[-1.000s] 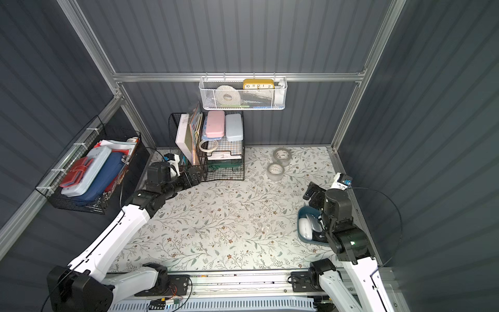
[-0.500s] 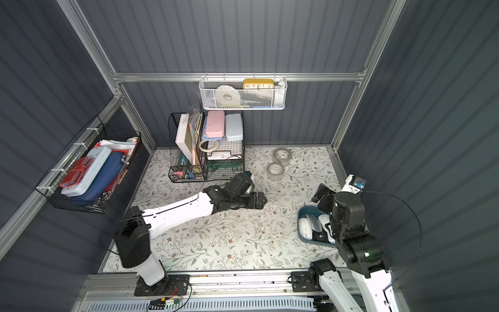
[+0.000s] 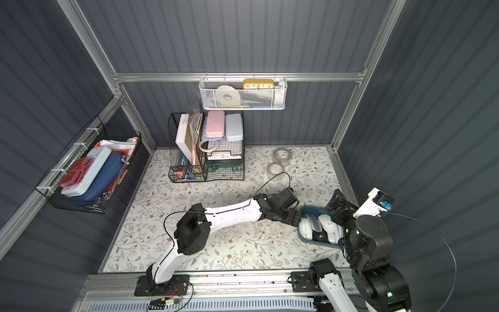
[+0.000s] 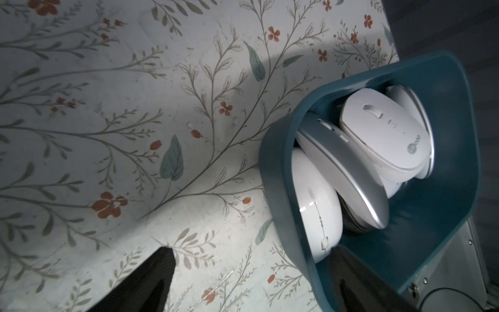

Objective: Take out the mouse from the storage box
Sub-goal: Move the storage box to the center of the board.

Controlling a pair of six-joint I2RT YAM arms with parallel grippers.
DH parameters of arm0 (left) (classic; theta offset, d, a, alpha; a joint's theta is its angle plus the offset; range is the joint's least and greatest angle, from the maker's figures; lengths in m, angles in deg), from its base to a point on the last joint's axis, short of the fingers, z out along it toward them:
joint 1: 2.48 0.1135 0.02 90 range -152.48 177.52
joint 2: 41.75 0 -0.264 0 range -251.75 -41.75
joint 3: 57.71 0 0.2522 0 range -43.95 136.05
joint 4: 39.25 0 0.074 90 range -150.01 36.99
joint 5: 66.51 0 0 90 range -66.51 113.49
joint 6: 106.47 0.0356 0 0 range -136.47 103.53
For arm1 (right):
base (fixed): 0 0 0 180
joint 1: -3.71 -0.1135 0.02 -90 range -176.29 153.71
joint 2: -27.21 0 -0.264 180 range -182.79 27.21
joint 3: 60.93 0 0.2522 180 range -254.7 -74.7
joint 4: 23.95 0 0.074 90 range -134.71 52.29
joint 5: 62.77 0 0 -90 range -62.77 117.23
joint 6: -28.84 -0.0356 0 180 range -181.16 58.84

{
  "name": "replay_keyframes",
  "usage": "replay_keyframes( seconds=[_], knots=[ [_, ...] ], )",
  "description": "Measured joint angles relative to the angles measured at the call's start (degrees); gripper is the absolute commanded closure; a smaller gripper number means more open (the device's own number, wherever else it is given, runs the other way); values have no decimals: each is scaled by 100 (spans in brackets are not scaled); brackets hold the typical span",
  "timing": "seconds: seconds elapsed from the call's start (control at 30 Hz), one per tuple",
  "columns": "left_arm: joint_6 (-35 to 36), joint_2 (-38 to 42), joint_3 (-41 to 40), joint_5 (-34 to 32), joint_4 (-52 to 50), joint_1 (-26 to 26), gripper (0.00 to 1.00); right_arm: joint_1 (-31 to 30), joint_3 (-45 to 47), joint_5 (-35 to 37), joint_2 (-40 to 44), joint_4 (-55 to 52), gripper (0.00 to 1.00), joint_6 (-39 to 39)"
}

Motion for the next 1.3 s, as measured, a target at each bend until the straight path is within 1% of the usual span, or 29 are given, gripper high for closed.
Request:
replay_keyframes(
  seconds=[0.33, 0.47, 0.63, 0.83, 0.93, 1.03, 1.17, 1.3],
  knots=[
    [140, -741, 1080, -90, -553, -90, 17, 0, 278, 181, 184, -42, 1, 142],
    [155, -831, 1174, -275, -769, -142, 22, 0, 350, 203, 210, -76, 1, 144],
    [168, -824, 1163, -466, -789, -184, 26, 0, 365, 223, 219, -87, 1, 144],
    [136, -581, 743, -763, -785, -181, 31, 0, 413, 221, 223, -90, 1, 142],
    [13, -393, 422, -839, -785, -131, 36, 0, 437, 221, 225, -92, 1, 142],
    [-177, -81, -98, -822, -732, 33, 39, 0, 442, 219, 225, -92, 1, 142],
    [-317, 339, -754, -892, -704, 382, 40, 0, 442, 216, 227, -92, 1, 140],
    [-374, 597, -1189, -1019, -680, 680, 46, 0, 450, 192, 225, -92, 1, 138]
  ],
)
